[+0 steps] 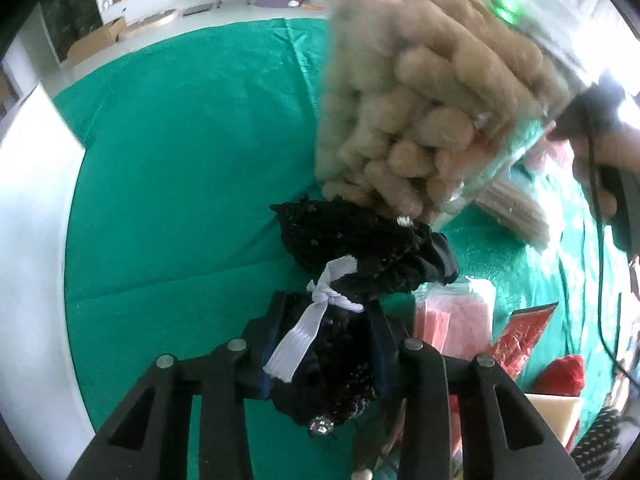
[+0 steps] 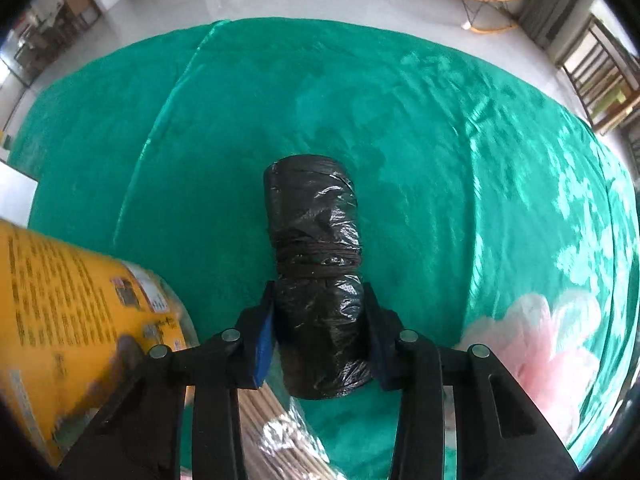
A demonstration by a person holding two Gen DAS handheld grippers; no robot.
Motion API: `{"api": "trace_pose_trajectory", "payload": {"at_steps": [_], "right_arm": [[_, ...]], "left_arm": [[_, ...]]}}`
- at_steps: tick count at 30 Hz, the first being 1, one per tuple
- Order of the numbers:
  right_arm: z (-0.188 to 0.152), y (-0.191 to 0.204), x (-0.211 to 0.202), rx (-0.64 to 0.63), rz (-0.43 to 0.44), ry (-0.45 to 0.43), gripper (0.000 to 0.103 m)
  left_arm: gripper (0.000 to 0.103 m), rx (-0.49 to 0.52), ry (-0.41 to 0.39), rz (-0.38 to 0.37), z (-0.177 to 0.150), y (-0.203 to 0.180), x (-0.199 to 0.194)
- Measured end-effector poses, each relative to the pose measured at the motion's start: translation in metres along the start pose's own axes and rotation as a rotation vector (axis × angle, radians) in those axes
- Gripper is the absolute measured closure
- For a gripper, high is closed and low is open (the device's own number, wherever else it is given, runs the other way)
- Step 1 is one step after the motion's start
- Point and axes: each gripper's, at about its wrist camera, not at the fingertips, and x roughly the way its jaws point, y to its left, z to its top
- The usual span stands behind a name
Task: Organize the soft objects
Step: 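Carry the black bag and black roll over the cardboard box with both tools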
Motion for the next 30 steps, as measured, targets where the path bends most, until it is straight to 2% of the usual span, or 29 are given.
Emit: {"api": "trace_pose_trajectory", "payload": {"at_steps": [4,6,10,12,13,16,19,24,29,30], "right_arm": [[-0.017,-0.015,-0.012,0.062,0.054,-0.019,0.064],[-0.023,-0.022,-0.013,0.069,0.051,0.003,0.064],[-0.033,-0.027,-0.011,0.047,-0.003,0.025,0.064],[-0.034,-0.032,-0.006,0.057,-0.009,0.028,0.064],[-0.034,-0.033,-0.006,0.07,-0.005,0.022,0.064],[-0.038,-0.039,-0.026,0.102,0.033,-0.001,0.064],[-0.04,-0.044,-0.048,0.085,0.021,-0.018,0.064],[-0.044,-0.048,-0.082,0.095,0.018,-0.055,0.064],[-0.053,-0.025,-0.106,0.089,0.006,-0.086,0.064],[-0.049,-0.02,-0.117,0.088,0.002,-0.09,0.064]], "left_arm": [[0.066,-0.061,0.02,-0.025,-0.002,0.02,0.001],[0.061,-0.08,0.021,-0.025,-0.001,0.023,0.004],[0.056,-0.016,0.025,0.051,0.001,0.012,0.008],[0.057,0.032,0.007,0.1,0.001,-0.002,0.008],[0.066,0.035,-0.005,0.11,0.001,-0.003,0.008],[0.071,-0.043,-0.032,0.076,0.006,0.009,0.001],[0.071,-0.096,-0.066,0.063,0.013,0.02,-0.008],[0.071,-0.106,-0.12,0.102,0.024,0.024,-0.034],[0.071,-0.106,-0.174,0.145,0.021,0.022,-0.058],[0.071,-0.103,-0.183,0.153,0.012,0.021,-0.063]]}}
